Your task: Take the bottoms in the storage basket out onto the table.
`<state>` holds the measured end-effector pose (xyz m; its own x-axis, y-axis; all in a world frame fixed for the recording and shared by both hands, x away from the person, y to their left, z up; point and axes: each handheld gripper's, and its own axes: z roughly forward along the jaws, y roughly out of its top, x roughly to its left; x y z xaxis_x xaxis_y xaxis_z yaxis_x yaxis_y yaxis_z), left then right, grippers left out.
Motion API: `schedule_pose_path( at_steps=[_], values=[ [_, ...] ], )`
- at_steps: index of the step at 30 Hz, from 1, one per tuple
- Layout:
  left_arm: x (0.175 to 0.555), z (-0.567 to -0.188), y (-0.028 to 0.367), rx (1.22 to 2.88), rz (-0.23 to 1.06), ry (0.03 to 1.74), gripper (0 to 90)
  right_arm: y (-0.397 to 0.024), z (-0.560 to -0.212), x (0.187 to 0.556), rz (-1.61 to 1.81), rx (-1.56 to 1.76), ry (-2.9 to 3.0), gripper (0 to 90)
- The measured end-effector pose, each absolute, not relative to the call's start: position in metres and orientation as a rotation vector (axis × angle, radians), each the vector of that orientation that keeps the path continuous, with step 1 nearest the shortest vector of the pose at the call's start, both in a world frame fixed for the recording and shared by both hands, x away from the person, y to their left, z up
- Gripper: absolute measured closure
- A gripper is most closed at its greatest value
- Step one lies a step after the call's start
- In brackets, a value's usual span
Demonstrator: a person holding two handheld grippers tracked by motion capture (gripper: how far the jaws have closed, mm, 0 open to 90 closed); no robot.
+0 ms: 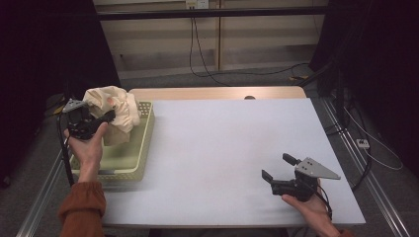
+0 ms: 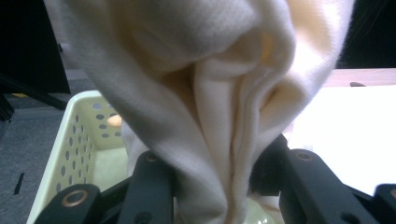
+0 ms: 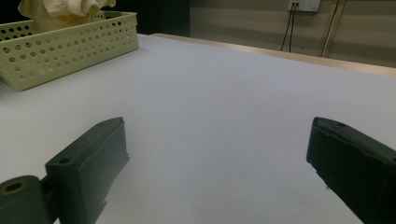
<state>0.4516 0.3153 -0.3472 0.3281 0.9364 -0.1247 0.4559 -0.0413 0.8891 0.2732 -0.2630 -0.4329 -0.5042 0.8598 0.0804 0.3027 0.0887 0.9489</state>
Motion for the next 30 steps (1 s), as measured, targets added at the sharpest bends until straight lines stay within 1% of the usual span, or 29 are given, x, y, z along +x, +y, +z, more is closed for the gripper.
schedule_pose_path(
  at_steps=[6, 12, 27, 30],
  values=[
    [0.447, -0.34, 0.31, 1.636, 0.672, 1.226, 66.0, -0.263, -0.433, 0.273, 1.424, 1.14, 1.86, 5.1],
    [0.443, -0.335, 0.308, 1.6, 0.708, 1.216, 65.9, -0.263, -0.433, 0.273, 1.425, 1.14, 1.861, 5.2],
    [0.433, -0.322, 0.308, 1.535, 0.733, 1.151, 65.8, -0.263, -0.433, 0.273, 1.423, 1.141, 1.863, 5.1],
    [0.432, -0.319, 0.307, 1.532, 0.722, 1.137, 65.9, -0.263, -0.433, 0.273, 1.423, 1.141, 1.863, 5.1]
  ],
)
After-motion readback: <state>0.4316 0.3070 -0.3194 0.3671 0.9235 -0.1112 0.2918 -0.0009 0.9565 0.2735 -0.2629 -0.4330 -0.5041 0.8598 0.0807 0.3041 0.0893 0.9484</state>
